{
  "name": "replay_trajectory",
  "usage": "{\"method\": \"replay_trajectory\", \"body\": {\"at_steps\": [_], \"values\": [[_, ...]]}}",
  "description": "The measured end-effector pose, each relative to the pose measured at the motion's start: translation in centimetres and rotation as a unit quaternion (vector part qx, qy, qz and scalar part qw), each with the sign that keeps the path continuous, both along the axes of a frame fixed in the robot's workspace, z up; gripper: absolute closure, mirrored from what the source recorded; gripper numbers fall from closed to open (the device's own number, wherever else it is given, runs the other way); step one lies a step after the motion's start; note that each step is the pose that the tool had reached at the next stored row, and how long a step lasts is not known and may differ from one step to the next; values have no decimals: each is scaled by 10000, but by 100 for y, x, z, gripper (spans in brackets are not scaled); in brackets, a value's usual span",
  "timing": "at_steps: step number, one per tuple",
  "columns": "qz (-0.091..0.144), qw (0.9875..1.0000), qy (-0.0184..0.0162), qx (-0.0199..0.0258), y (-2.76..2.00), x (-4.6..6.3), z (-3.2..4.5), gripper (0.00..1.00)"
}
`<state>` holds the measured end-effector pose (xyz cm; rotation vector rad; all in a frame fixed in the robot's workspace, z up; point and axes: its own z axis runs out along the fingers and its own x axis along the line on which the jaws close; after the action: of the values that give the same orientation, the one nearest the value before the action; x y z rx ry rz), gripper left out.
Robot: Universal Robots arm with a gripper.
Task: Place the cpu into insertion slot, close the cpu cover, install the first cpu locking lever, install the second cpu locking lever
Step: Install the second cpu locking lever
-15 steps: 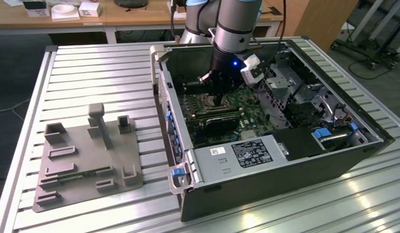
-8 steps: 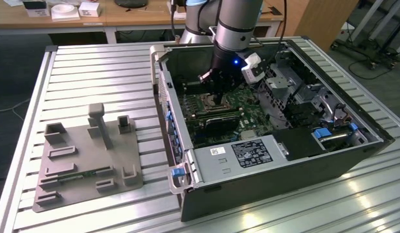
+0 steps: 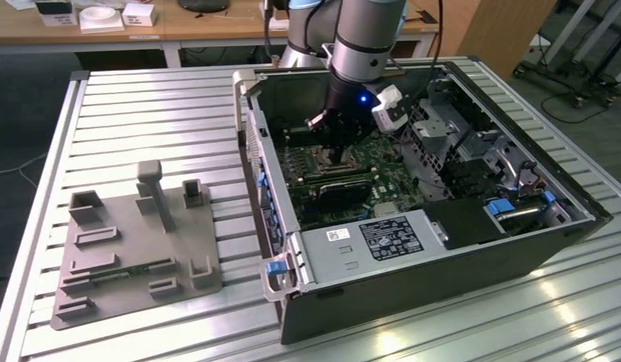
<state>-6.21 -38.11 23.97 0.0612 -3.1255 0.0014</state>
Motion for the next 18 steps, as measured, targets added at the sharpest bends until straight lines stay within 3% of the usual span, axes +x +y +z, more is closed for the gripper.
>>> {"method": "replay_trajectory", "body": {"at_steps": [18], "values": [[23, 10000, 0, 20, 0, -122, -175, 90]]}}
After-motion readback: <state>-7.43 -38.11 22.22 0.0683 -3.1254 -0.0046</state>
